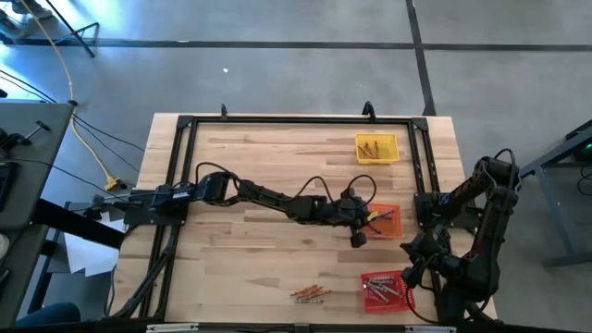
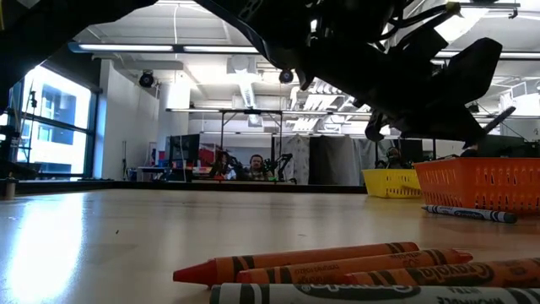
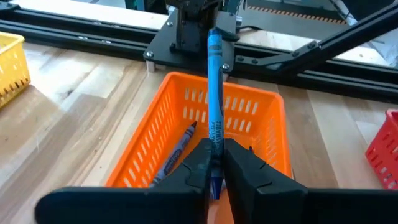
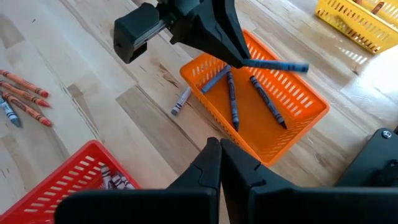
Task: Sort crayons
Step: Put the blue crayon into the orange bin, then put the gray crayon into the red bin
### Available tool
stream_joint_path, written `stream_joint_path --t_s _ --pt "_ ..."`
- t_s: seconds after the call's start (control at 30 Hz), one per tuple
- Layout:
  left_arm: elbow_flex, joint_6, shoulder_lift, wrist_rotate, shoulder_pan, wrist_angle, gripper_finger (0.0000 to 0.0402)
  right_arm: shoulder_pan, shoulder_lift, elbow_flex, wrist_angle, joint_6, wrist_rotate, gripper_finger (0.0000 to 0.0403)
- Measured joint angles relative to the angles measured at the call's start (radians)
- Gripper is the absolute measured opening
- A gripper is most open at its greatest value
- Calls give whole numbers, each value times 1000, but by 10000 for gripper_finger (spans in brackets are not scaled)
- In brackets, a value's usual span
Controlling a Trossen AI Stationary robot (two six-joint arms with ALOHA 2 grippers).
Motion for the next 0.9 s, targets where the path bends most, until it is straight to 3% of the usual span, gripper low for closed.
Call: stream_joint_path --t_s 0.33,0.67,0.8,0.9 --pt "0 1 0 31 -2 -30 111 0 0 0 7 -3 0 0" --pt "-1 170 -42 301 -68 -93 106 0 0 0 11 -3 -32 0" --pt "-1 277 -57 281 -131 -250 99 0 0 0 12 -3 -56 0" --pt "-2 317 -66 205 -175 -355 97 0 0 0 27 1 -56 0"
